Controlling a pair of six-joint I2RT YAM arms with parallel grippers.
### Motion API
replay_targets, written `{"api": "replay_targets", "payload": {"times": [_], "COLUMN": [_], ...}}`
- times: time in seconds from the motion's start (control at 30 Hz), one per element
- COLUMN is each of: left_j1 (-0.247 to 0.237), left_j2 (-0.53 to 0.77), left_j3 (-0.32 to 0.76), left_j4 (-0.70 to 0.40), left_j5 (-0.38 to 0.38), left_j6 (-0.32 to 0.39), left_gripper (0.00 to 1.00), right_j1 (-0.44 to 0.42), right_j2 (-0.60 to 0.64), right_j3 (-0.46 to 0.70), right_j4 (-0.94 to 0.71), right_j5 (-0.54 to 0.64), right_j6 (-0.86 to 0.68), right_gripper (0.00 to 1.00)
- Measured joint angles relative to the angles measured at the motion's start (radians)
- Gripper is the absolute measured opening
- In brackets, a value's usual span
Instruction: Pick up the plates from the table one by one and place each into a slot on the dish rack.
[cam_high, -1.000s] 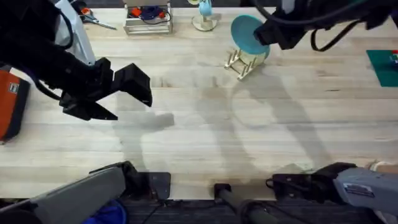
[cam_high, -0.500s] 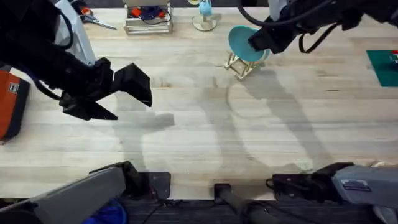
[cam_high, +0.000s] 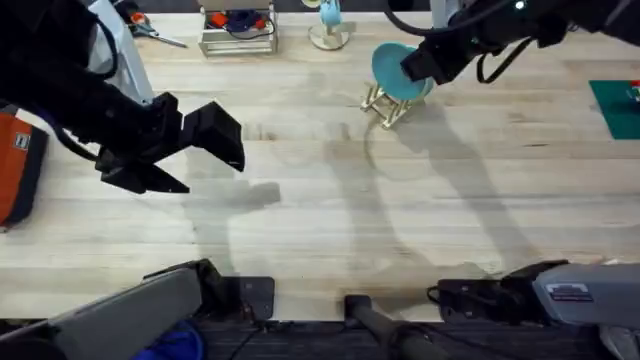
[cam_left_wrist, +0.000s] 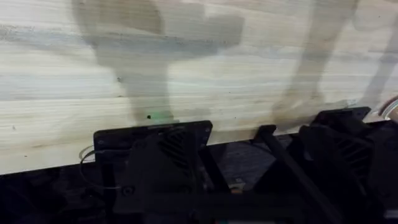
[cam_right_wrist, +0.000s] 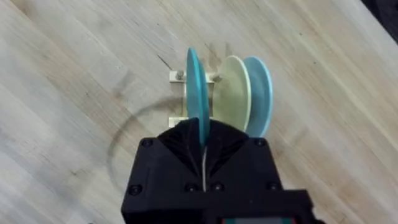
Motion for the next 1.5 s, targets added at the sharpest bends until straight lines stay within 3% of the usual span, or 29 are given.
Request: {"api": "replay_targets", "payload": {"times": [1.2, 1.37, 1.5], "left_j1": [0.0, 0.0, 0.0], "left_j2": [0.0, 0.0, 0.0], "left_j3": [0.0, 0.0, 0.0], "left_j4": [0.0, 0.0, 0.0], "left_j5": [0.0, 0.0, 0.0], "left_j6": [0.0, 0.0, 0.0], "left_gripper": [0.994, 0.994, 0.994], "right_j1": [0.0, 0.0, 0.0], "right_j2": [0.145, 0.145, 0.145], "right_j3": [0.0, 0.001, 0.001], "right_j4": [0.005, 0.008, 0.008], "right_j5": [-0.003, -0.007, -0.008], "right_j6": [0.008, 0.011, 0.011], "right_gripper": [0.031, 0.24, 0.282]}}
